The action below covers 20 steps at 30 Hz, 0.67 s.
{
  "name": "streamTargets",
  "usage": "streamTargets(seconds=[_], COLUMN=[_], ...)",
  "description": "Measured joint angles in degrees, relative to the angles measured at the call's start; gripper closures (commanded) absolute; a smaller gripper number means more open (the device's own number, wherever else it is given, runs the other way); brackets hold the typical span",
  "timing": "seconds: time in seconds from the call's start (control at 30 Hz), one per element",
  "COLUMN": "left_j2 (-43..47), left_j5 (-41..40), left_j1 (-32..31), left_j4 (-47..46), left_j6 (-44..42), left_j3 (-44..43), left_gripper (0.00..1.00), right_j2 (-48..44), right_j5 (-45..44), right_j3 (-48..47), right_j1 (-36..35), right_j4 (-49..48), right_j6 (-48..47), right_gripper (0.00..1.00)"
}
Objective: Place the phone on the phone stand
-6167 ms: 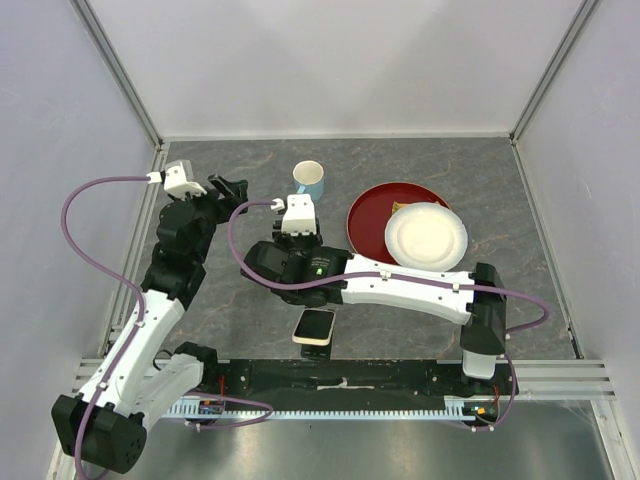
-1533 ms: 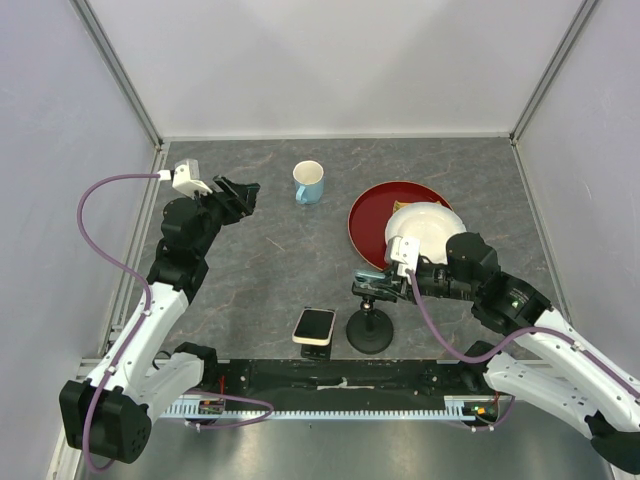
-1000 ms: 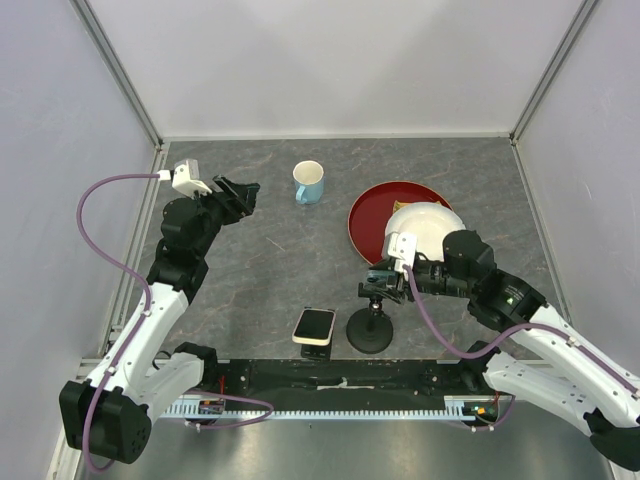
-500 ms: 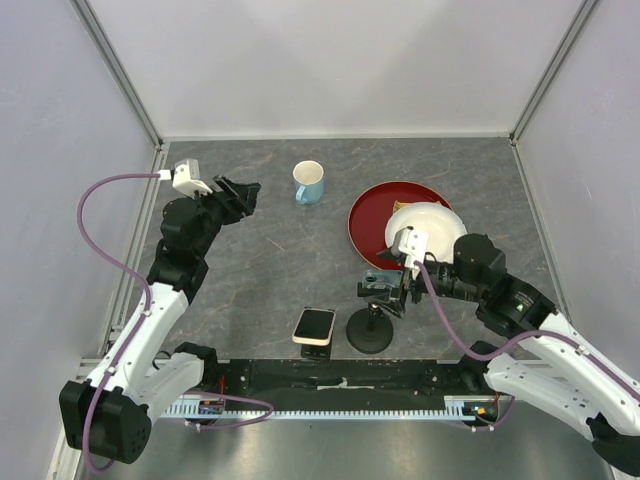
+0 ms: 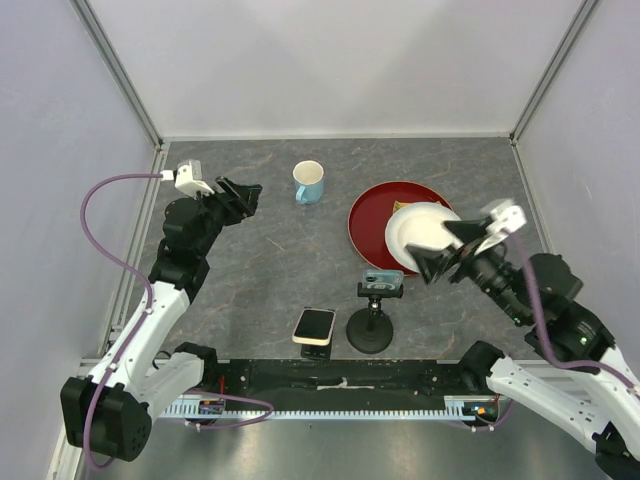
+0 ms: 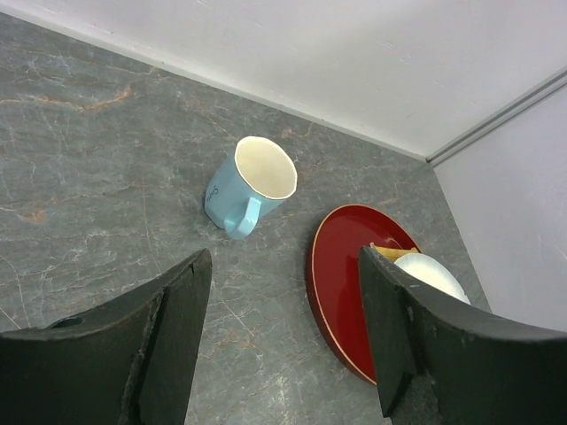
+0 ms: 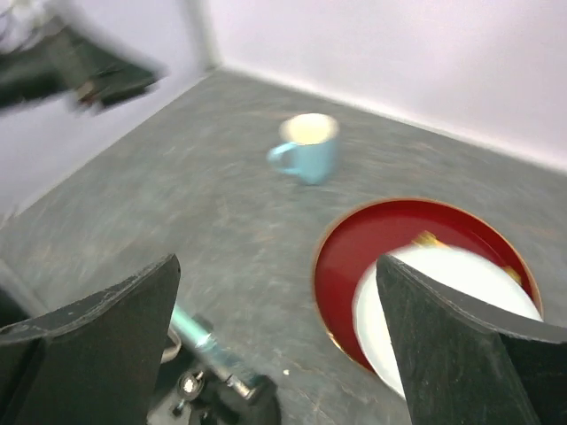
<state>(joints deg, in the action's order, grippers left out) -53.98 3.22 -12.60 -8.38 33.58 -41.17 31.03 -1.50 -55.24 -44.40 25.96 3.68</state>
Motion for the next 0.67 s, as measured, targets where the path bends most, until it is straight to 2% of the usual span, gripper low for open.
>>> streamTargets(seconds=[0.17,0.3,0.43,0.57,0.67], left_j2=[-0.1,-0.4,-0.4,1.0,4.6], left_j5=[0.1,0.1,0.2,0.1,-0.2], left_j1=[0.0,0.0,0.0,-0.9,-3.2], left_j4=[-0.1,-0.3,-0.5,-2.5,-4.9], left_j6=[0.0,0.0,0.0,-0.5,-2.7], left_j3=[0.0,0.1,0.3,1.4,3.5], left_gripper=[0.27,0.27,0.25,0.2,0.15], right_j2=[-0.2,0.7,2.7,2.3,-1.4], right_j5=[-33.7,-49.0,-55.4,-56.6,-56.0], right_j3=[-6.8,-8.5,-9.2,-10.1,-10.1], right_j1=[0.0,0.0,0.0,0.0,0.0], right_j4=[12.0,20.8,25.4,26.2,24.4], right_j6=[18.3,27.8,32.7,33.7,31.1], right_gripper=[0.02,0.02,0.02,0.02,0.02])
